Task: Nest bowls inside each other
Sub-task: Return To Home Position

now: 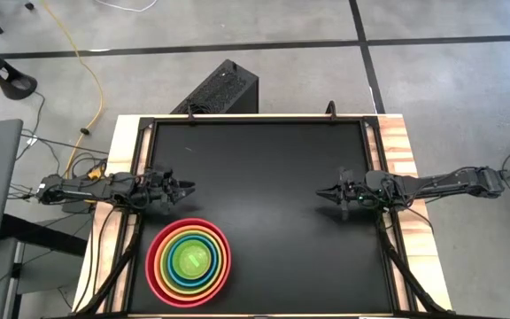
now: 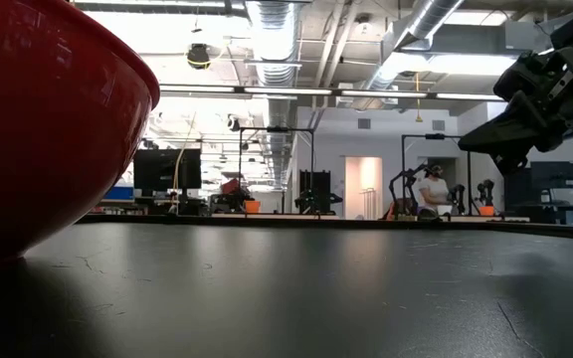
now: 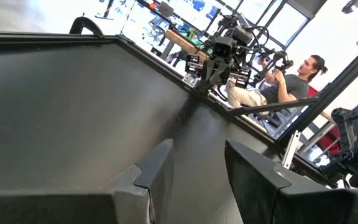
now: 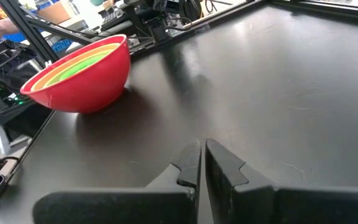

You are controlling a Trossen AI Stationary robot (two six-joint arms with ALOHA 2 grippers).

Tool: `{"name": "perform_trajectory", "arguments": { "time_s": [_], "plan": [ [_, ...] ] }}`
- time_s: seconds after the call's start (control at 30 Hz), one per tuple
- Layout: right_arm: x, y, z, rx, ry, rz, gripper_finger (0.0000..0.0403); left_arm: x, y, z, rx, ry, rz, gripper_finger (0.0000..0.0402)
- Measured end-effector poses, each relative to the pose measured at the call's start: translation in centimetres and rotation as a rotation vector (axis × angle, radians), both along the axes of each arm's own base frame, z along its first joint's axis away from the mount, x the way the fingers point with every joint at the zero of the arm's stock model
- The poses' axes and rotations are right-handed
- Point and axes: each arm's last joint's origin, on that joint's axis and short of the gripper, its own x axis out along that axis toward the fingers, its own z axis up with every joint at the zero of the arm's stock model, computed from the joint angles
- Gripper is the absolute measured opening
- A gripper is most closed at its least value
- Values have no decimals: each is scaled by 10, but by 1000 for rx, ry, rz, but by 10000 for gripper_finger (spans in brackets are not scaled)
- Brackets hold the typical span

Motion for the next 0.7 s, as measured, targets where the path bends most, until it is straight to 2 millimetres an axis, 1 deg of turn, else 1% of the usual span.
{"name": "perform_trajectory", "arguments": {
  "time_s": [0.7],
  "plan": [
    [0, 0, 0, 0, 1, 0, 40, 0, 0, 0, -8, -1, 0, 133]
  ]
}}
